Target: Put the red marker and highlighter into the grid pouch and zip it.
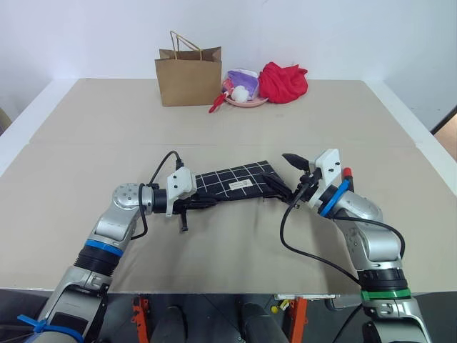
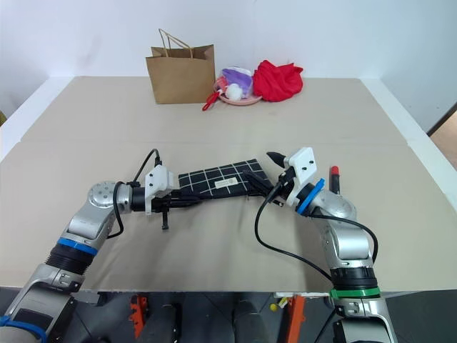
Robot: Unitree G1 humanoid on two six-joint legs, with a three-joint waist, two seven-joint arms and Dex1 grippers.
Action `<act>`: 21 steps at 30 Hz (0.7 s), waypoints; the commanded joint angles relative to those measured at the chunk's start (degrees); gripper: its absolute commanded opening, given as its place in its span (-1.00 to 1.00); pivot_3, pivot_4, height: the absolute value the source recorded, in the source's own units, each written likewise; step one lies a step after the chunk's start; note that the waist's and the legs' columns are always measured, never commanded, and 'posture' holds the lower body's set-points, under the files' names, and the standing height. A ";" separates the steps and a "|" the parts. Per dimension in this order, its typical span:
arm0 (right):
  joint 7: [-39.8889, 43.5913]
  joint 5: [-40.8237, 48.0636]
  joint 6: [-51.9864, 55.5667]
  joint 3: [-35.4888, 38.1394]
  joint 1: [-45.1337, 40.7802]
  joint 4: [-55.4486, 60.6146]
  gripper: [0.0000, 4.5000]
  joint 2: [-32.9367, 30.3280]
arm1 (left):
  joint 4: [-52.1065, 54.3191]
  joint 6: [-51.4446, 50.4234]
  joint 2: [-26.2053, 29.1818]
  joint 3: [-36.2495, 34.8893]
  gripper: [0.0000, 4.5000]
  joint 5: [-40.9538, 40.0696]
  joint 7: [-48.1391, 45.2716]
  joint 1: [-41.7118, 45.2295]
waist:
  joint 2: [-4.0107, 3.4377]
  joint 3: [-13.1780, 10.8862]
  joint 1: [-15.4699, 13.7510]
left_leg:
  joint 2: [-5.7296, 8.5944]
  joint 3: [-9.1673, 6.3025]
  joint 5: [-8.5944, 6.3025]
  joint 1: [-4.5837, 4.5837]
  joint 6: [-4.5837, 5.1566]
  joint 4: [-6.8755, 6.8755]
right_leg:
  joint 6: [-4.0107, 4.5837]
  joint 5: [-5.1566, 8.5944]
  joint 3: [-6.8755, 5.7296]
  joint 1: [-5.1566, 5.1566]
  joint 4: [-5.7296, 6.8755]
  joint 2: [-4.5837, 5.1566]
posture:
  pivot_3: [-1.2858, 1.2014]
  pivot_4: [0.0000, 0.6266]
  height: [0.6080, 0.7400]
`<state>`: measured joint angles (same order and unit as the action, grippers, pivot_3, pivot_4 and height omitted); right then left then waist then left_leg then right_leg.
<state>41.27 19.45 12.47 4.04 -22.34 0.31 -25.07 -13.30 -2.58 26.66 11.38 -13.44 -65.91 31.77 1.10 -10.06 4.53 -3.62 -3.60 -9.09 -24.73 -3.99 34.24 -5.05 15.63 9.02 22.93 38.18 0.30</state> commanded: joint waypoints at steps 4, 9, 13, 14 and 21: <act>4.09 0.91 -4.26 1.81 8.30 7.61 0.99 -2.79 | 3.49 -4.22 0.66 -2.79 -1.00 -3.35 0.20 0.41 | 0.00 0.00 -0.05 | 0.00 0.00 0.00 0.00 0.00 0.00 | 0.00 0.00 0.00 0.00 0.00 0.00 | 0.03 -0.52 1.00; 9.89 1.32 -12.52 4.31 24.02 13.05 0.99 -7.44 | 7.64 -11.81 1.00 -5.49 -1.00 -7.54 2.00 -0.40 | -0.12 -0.04 -1.36 | 0.05 -0.24 -0.17 -0.24 -0.02 0.00 | -0.03 0.70 -0.29 -0.23 0.02 0.02 | 0.03 -0.52 1.00; 10.13 1.53 -12.95 4.01 23.60 12.45 0.99 -7.57 | 8.25 -13.00 0.82 -6.00 -1.00 -7.52 2.27 -0.45 | -0.14 -0.06 -0.31 | 0.05 -0.19 -0.07 -0.12 -0.12 0.12 | -0.02 0.47 -0.20 -0.32 0.06 0.00 | 0.03 -0.52 1.00; 10.04 1.49 -13.13 3.97 23.33 12.27 0.99 -7.59 | 8.35 -13.08 0.83 -6.02 -1.00 -7.52 2.31 -0.46 | -0.12 -0.06 -0.30 | 0.05 -0.21 -0.05 -0.02 -0.10 0.11 | 0.00 0.43 -0.22 -0.42 0.06 -0.02 | 0.03 -0.52 1.00; 8.74 1.06 -13.69 3.83 20.68 10.70 0.99 -7.32 | 9.99 -14.21 1.01 -5.69 -1.00 -8.15 2.13 -1.08 | -0.11 -0.06 -0.27 | 0.06 -0.27 0.11 0.19 -0.14 0.18 | 0.29 0.43 -0.25 -0.71 0.04 0.00 | 0.03 -0.52 1.00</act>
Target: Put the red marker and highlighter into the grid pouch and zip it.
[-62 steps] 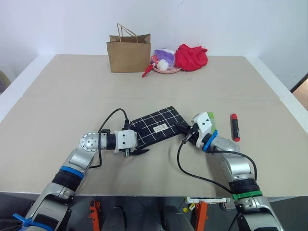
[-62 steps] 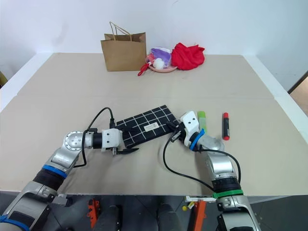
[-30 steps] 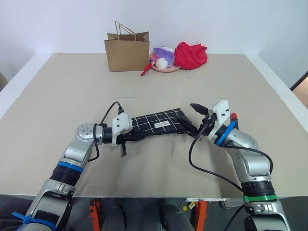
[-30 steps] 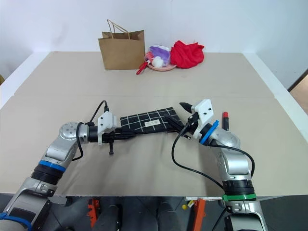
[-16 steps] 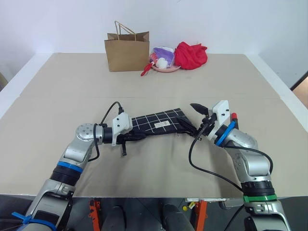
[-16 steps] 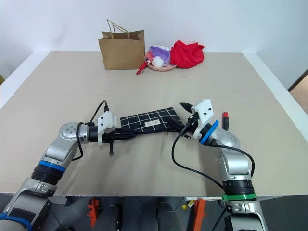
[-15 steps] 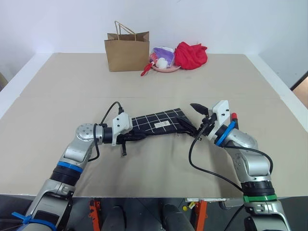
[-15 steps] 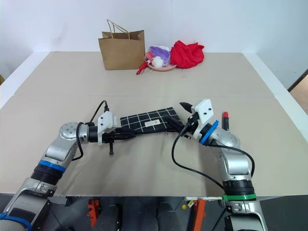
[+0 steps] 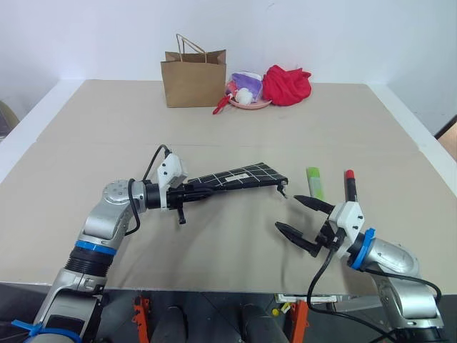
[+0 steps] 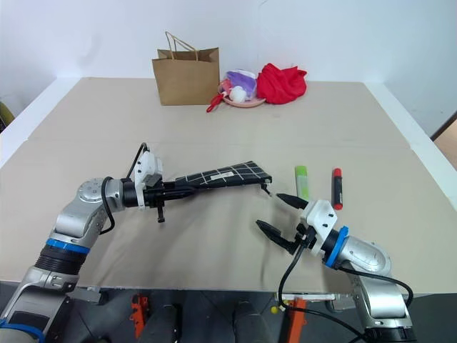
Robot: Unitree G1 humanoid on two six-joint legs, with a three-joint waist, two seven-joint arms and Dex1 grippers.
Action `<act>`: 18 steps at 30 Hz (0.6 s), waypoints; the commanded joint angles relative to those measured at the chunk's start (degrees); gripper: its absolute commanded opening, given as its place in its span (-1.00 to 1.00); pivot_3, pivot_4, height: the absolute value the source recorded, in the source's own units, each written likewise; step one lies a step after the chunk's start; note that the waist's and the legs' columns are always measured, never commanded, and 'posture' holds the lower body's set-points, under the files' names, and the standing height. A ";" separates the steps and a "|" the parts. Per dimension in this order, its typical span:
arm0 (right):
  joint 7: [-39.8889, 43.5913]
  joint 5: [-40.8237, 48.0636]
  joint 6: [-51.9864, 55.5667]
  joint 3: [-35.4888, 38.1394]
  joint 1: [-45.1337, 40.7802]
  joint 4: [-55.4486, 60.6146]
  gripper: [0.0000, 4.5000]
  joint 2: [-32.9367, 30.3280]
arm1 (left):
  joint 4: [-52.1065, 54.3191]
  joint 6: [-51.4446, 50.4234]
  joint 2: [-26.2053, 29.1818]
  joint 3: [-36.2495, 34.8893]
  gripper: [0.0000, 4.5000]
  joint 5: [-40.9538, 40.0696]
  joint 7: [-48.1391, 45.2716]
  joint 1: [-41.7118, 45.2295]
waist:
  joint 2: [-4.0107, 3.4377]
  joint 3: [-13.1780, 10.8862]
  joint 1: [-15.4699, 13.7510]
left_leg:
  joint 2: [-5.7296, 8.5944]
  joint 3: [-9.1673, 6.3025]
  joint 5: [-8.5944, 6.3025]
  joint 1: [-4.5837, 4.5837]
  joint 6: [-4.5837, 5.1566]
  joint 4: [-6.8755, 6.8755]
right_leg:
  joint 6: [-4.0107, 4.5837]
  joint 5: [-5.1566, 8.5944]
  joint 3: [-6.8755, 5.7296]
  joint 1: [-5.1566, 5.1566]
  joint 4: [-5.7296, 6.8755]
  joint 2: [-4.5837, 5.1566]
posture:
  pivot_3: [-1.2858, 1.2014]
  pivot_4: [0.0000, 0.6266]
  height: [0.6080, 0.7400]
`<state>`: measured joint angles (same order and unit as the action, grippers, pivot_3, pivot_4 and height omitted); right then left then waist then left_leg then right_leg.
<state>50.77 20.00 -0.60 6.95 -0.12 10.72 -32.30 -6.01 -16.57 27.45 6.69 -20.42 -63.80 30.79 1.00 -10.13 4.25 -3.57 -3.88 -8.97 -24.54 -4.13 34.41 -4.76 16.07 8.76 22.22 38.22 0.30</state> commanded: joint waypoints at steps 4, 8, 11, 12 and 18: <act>-1.16 -0.25 -1.57 0.81 -2.98 -0.97 0.99 -0.15 | 3.15 -0.68 0.35 -0.72 -1.00 -1.32 -0.44 -0.37 | 0.00 0.00 -0.03 | 0.00 -0.01 0.00 0.00 0.00 -0.07 | -0.23 -0.08 -0.01 0.01 0.01 -0.01 | 0.03 -0.52 1.00; -1.64 -0.84 -2.28 0.29 -4.84 -2.82 0.99 0.37 | 3.93 -1.81 0.09 -0.57 -1.00 -2.11 -0.73 -0.70 | 0.00 0.00 -0.01 | 0.00 -0.01 -0.02 -0.05 0.01 -0.11 | -0.28 -0.02 -0.01 0.03 0.00 -0.01 | 0.03 -0.52 1.00; -1.71 -1.44 -2.51 -0.40 -5.89 -4.07 0.99 0.64 | 4.27 -2.24 0.03 -0.43 -1.00 -2.18 -0.77 -0.60 | 0.00 0.00 -0.03 | 0.00 -0.01 -0.03 -0.05 0.02 -0.12 | -0.27 -0.01 -0.02 0.04 0.00 -0.01 | 0.03 -0.52 1.00; -2.19 -1.52 -2.32 -0.38 -6.22 -4.39 0.99 0.95 | 4.50 -2.40 0.06 -0.34 -1.00 -2.19 -0.82 -0.61 | 0.00 0.00 -0.03 | 0.00 -0.01 -0.03 -0.05 0.02 -0.12 | -0.28 -0.01 -0.02 0.03 0.00 -0.01 | 0.03 -0.52 1.00; -2.76 -2.87 -2.25 -1.01 -7.40 -6.12 0.76 1.26 | 4.99 -2.73 -0.13 -0.47 -1.00 -2.35 -0.66 -0.78 | 0.00 0.00 -0.03 | 0.00 -0.01 -0.03 -0.04 0.02 -0.11 | -0.26 -0.03 -0.01 0.03 0.00 -0.01 | 0.03 -0.52 1.00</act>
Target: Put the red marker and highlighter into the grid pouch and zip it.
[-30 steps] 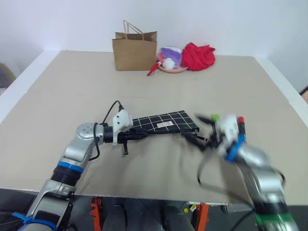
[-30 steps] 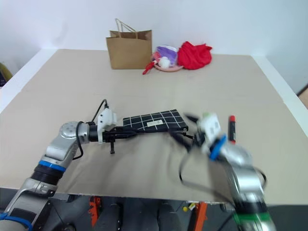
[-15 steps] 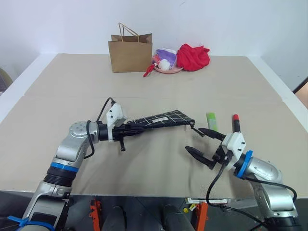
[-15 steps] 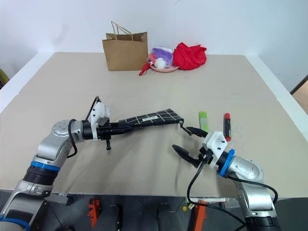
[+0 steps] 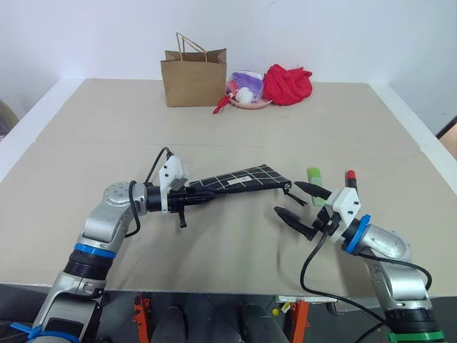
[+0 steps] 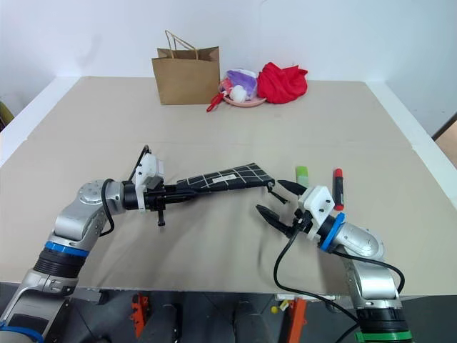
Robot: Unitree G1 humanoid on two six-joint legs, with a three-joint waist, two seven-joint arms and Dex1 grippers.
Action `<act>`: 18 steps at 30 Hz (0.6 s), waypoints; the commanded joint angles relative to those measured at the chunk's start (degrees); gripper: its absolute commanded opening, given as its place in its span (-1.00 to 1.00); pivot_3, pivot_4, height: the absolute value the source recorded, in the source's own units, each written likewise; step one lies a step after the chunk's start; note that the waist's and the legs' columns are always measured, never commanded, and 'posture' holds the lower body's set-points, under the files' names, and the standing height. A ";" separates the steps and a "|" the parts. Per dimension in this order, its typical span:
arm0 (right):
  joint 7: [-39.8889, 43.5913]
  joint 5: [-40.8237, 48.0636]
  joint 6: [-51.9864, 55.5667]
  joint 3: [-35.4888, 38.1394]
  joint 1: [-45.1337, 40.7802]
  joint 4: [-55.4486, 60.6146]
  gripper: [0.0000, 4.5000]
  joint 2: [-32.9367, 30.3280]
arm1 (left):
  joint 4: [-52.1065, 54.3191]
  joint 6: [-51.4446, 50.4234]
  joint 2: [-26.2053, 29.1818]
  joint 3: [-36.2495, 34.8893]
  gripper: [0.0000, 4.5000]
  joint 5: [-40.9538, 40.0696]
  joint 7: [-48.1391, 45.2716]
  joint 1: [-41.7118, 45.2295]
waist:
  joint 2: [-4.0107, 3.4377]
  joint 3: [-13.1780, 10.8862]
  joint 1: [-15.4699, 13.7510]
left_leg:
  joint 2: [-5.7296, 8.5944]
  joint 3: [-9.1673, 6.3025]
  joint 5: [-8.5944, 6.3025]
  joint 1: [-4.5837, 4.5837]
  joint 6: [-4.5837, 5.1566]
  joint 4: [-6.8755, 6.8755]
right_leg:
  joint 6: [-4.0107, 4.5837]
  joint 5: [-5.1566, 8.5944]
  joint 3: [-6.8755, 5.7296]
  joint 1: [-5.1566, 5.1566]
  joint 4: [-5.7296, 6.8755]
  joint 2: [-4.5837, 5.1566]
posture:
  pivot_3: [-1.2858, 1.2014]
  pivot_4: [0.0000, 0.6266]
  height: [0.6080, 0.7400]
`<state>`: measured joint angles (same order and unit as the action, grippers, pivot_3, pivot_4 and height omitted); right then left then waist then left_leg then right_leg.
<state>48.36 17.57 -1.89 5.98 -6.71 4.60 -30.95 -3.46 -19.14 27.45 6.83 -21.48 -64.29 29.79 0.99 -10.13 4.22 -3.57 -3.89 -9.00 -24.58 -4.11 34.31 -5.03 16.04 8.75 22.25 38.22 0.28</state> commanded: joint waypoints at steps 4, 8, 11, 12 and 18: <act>-0.58 -0.89 -1.70 -0.13 -1.40 -1.15 0.13 0.05 | 2.71 -0.50 -0.14 -0.72 -1.00 -1.47 -0.08 0.23 | 0.00 0.00 0.00 | 0.00 0.00 0.00 0.00 0.00 -0.01 | 0.00 0.00 0.00 0.00 0.00 0.00 | 0.03 -0.52 1.00; 0.08 -0.66 -1.92 -0.22 -1.31 -1.95 -0.78 -0.27 | 2.55 -0.95 -0.29 -1.15 -1.00 -1.62 0.33 0.34 | 0.00 0.00 0.00 | 0.00 0.00 0.00 0.00 0.00 -0.01 | 0.00 0.01 0.00 0.01 0.00 0.00 | 0.03 -0.52 1.00; 0.48 -1.15 -2.44 -0.18 -0.88 -2.65 -0.96 -0.78 | 2.72 -1.05 -0.30 -1.18 -1.00 -1.74 0.54 0.24 | 0.00 0.00 0.00 | 0.00 0.00 0.00 0.00 0.00 0.00 | 0.00 0.00 0.00 0.00 0.00 0.00 | 0.03 -0.52 1.00; 0.32 -1.32 -2.69 -0.03 -0.77 -2.72 -0.96 -0.83 | 2.83 -1.09 -0.29 -1.17 -1.00 -1.80 0.58 0.18 | 0.00 0.00 0.00 | 0.00 0.00 0.00 0.00 0.00 0.00 | 0.00 0.00 0.00 0.00 0.00 0.00 | 0.03 -0.52 1.00; 1.68 2.14 0.42 1.39 0.26 -1.73 -0.71 -1.56 | 3.30 -1.39 -0.07 -1.00 -1.00 -2.03 0.58 -0.14 | 0.00 0.00 0.00 | 0.00 0.00 0.00 -0.01 0.00 0.00 | -0.01 0.00 0.00 0.00 0.00 0.00 | 0.03 -0.52 1.00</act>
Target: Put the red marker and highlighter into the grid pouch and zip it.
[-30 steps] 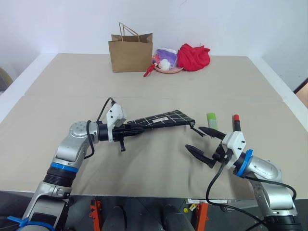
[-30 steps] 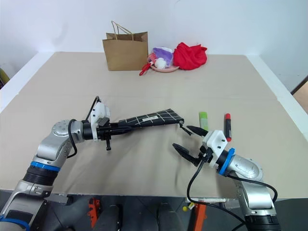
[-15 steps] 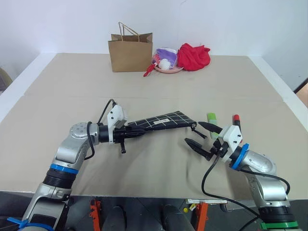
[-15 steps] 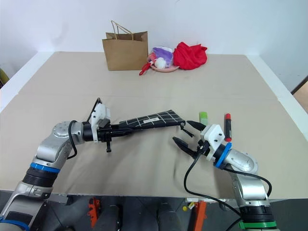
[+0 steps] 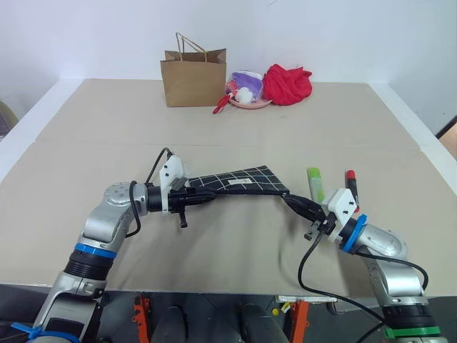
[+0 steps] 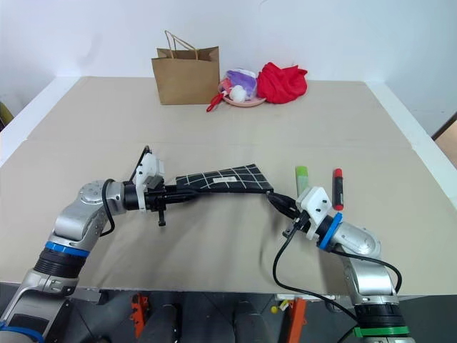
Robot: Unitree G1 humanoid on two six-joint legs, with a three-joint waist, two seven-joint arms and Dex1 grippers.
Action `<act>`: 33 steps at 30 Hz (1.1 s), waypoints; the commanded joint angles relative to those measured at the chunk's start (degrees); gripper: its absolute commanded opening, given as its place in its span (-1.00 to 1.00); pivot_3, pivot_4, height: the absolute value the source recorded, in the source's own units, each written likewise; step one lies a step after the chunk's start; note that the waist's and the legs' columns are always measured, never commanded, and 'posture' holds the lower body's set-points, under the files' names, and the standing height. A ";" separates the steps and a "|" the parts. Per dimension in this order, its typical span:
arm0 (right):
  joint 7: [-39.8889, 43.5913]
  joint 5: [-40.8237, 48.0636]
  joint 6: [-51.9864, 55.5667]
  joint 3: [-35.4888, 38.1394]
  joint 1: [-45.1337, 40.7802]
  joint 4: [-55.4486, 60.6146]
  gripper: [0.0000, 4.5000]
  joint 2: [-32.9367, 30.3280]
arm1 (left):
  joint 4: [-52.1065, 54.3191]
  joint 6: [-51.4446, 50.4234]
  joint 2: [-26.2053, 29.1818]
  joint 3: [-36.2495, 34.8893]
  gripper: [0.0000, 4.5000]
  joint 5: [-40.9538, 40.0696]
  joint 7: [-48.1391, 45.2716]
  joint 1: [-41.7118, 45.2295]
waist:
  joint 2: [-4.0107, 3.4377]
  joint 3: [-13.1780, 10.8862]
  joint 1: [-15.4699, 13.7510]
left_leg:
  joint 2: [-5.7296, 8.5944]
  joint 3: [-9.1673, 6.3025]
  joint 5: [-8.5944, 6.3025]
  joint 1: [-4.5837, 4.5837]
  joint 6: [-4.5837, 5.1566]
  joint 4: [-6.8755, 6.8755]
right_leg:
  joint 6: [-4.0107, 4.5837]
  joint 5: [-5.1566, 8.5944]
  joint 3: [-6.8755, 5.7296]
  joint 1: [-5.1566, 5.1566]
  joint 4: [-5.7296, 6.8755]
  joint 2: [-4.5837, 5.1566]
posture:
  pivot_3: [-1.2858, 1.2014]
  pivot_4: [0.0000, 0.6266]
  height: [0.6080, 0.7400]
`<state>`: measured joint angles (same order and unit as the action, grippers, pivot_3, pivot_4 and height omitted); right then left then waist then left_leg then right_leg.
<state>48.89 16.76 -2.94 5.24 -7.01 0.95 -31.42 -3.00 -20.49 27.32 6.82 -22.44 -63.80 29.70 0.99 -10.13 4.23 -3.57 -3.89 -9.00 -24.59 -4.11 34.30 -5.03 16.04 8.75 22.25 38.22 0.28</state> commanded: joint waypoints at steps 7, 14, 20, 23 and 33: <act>2.49 2.35 -1.41 2.24 2.25 2.39 0.77 -2.81 | 3.04 -0.19 -0.03 -0.76 -1.00 -1.32 0.18 0.00 | 0.00 0.00 0.00 | 0.00 0.00 0.00 0.01 0.00 0.00 | 0.00 0.00 0.00 0.00 0.00 0.00 | 0.03 -0.52 1.00; 1.75 2.12 -1.87 3.33 3.31 2.71 0.98 -2.93 | 3.20 -0.16 -0.14 -0.66 -1.00 -1.45 0.31 -0.29 | 0.00 0.00 0.01 | 0.00 0.00 0.00 0.01 0.00 0.01 | 0.00 0.00 0.00 0.00 0.00 0.00 | 0.03 -0.52 1.00; 2.17 3.92 -2.96 4.47 2.94 4.03 0.98 -2.76 | 3.12 -0.03 -0.11 -0.58 -1.00 -1.20 0.25 -0.56 | 0.00 0.00 0.01 | 0.00 0.00 0.00 0.00 0.00 0.01 | 0.00 0.00 0.00 0.00 0.00 0.00 | 0.03 -0.52 1.00; 2.87 4.61 -2.13 4.21 2.92 4.39 0.87 -3.16 | 3.00 -0.02 -0.29 -0.61 -1.00 -1.24 0.34 -0.39 | 0.00 0.00 0.01 | 0.00 0.00 0.00 0.01 0.00 0.02 | 0.00 0.00 0.00 -0.01 0.00 0.00 | 0.03 -0.52 1.00; 2.17 4.15 -0.72 3.51 2.46 4.63 -0.98 -3.23 | 3.37 -0.24 -0.69 -0.67 -1.00 -1.33 0.61 -0.19 | 0.00 0.00 0.00 | 0.00 0.00 0.00 0.01 0.00 0.02 | 0.00 0.00 0.00 -0.01 0.00 0.00 | 0.03 -0.52 1.00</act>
<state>51.24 20.47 -3.53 8.08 -3.59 3.28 -34.16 -1.90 -21.13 26.56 6.83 -22.97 -63.23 29.04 0.99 -10.13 4.23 -3.56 -3.89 -9.00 -24.58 -4.11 34.32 -5.03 16.04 8.75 22.24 38.22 0.28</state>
